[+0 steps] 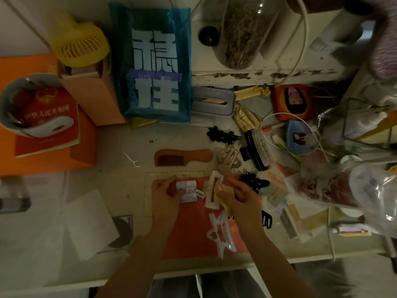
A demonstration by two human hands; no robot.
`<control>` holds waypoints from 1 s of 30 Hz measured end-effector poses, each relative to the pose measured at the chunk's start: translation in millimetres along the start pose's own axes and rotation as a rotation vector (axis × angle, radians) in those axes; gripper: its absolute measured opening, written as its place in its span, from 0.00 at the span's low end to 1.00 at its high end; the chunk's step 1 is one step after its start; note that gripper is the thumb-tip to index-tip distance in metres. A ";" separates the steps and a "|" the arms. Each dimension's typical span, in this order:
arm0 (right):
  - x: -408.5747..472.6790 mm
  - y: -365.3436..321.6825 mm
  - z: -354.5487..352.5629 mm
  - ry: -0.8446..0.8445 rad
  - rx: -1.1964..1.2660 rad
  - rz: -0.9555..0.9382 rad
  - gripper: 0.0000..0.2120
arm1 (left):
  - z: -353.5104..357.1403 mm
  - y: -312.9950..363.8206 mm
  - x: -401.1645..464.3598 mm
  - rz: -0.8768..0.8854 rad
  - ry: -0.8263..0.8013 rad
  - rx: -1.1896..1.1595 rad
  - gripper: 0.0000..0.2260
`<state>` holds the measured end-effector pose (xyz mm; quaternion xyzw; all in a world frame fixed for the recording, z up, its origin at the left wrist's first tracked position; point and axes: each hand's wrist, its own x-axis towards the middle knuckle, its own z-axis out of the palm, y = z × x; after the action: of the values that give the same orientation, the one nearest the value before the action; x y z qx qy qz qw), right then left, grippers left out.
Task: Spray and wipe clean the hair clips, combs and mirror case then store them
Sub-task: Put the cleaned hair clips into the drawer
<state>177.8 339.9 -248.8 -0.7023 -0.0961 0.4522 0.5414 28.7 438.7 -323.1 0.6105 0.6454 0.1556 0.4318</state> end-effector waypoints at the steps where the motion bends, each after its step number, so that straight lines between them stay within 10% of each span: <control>1: -1.6 -0.7 -0.5 -0.007 -0.004 -0.012 0.14 | -1.3 0.6 -2.1 0.021 -0.006 -0.019 0.18; 30: -110.9 40.2 204.5 -0.494 -0.436 -0.252 0.10 | -236.5 -137.7 -110.7 -0.036 0.342 0.376 0.24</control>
<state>-51.1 392.5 -225.0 -0.6534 -0.4041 0.5071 0.3907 -251.2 385.4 -245.9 0.6334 0.7374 0.1260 0.1980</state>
